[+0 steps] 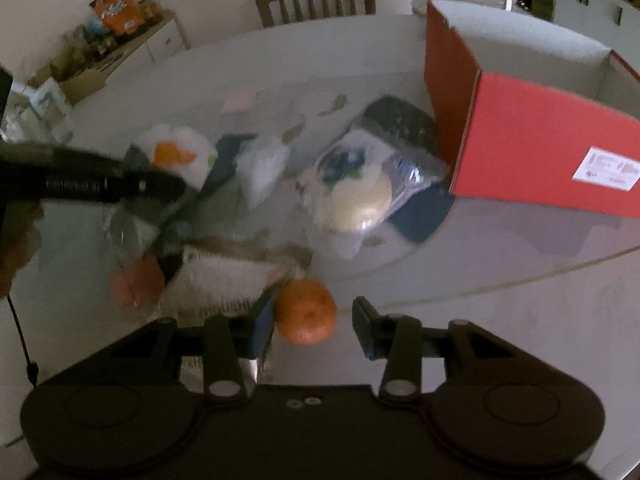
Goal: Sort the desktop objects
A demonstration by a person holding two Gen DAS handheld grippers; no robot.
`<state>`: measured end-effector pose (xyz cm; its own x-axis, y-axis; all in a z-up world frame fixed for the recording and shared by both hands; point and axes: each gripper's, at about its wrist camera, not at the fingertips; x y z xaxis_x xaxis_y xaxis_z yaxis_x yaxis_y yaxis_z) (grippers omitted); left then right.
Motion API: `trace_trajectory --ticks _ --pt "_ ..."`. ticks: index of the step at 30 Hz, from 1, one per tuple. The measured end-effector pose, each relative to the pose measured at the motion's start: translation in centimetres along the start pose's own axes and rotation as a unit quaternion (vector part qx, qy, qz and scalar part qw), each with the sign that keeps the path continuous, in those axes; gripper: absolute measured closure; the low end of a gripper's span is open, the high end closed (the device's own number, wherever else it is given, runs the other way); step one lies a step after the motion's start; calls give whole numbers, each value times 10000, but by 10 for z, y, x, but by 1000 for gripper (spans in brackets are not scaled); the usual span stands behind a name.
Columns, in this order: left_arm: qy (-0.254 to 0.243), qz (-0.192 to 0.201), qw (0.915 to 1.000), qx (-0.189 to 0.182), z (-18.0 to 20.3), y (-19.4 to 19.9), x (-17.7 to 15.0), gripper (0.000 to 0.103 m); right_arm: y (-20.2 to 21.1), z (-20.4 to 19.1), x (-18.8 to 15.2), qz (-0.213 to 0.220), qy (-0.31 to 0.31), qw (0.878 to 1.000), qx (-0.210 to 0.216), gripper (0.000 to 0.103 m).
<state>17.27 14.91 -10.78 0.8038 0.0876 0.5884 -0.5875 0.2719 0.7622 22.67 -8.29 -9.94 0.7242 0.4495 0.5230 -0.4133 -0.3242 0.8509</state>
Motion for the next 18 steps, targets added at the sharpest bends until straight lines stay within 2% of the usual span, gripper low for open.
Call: trace_trajectory --ticks 4,7,11,18 --pt "2 7 10000 36 2 4 -1 69 -2 0 0 86 -24 9999 58 61" --pt "-29 31 9999 92 4 8 -2 69 -2 2 -2 107 -28 9997 201 69" --pt "-5 109 9997 223 6 14 -1 70 1 4 -3 129 -30 9997 227 70" --pt "-3 286 9989 359 14 32 5 70 22 12 -4 411 35 9989 240 70"
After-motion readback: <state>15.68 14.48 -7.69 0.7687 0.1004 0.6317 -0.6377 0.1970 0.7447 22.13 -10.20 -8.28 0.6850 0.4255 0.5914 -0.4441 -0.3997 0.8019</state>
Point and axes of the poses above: each gripper's, at about its wrist camera, not at the fingertips, and y roughly against the way its jaws point, z to its right, x to its top, and after that the axes turned 3 degrees about -x, right-handed
